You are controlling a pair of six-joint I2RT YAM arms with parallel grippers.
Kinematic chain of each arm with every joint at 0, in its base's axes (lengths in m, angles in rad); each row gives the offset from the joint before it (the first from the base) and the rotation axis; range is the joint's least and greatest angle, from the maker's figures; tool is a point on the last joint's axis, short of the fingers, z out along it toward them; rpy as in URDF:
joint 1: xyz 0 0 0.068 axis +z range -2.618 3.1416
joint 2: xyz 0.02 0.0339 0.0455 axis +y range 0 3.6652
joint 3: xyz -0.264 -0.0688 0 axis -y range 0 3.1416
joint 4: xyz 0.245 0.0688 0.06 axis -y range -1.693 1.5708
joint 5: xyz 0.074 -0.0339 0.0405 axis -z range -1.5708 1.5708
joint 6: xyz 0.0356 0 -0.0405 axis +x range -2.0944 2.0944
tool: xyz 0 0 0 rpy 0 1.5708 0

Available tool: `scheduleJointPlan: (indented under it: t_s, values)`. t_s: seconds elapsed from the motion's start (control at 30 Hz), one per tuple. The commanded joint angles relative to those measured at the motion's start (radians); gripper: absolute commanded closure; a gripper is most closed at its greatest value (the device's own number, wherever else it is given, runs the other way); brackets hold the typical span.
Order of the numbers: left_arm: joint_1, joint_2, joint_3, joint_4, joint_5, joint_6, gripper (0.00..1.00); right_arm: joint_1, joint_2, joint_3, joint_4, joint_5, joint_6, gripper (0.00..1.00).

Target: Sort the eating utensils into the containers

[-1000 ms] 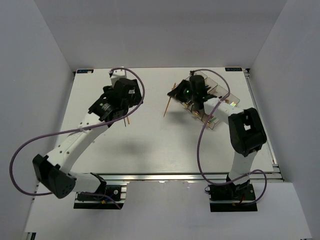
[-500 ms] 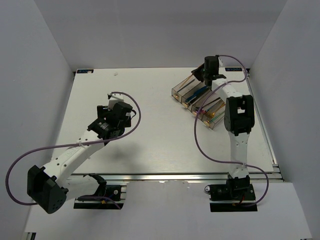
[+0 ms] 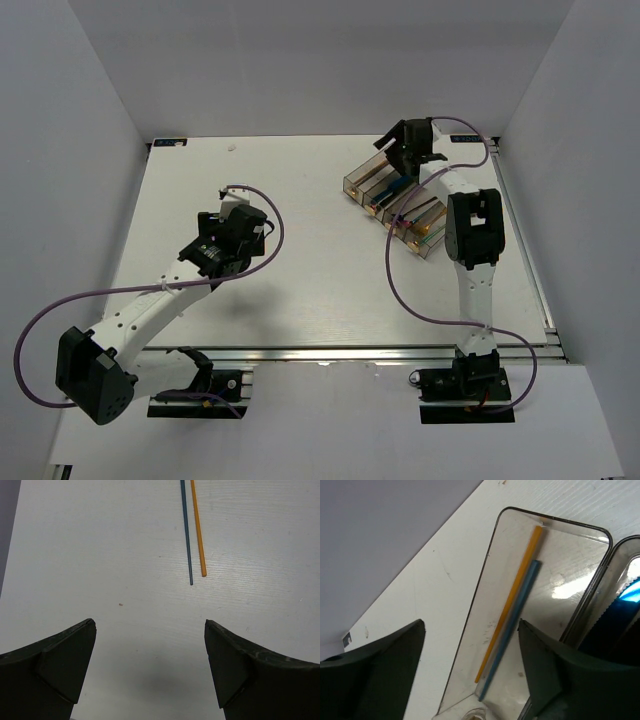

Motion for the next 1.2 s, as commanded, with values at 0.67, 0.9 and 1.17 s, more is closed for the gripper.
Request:
scheduleJointPlan:
  t_s: [0.67,0.9,1.17]
  values:
    - [0.241,0.434,0.378,0.019,0.271,-0.231,0.08,0.036,-0.608,-0.343,-0.177,-0.206,-0.372,0.11]
    - [0.322,0.720,0.664,-0.062,0.302,-0.167,0.52,0.042,-0.871,-0.806,-0.013,-0.359,-0.375,0.13]
    - [0.433,0.930,0.836,-0.088,0.395,-0.084,0.57,0.042,-1.004,-0.949,-0.011,-0.379,-0.412,0.14]
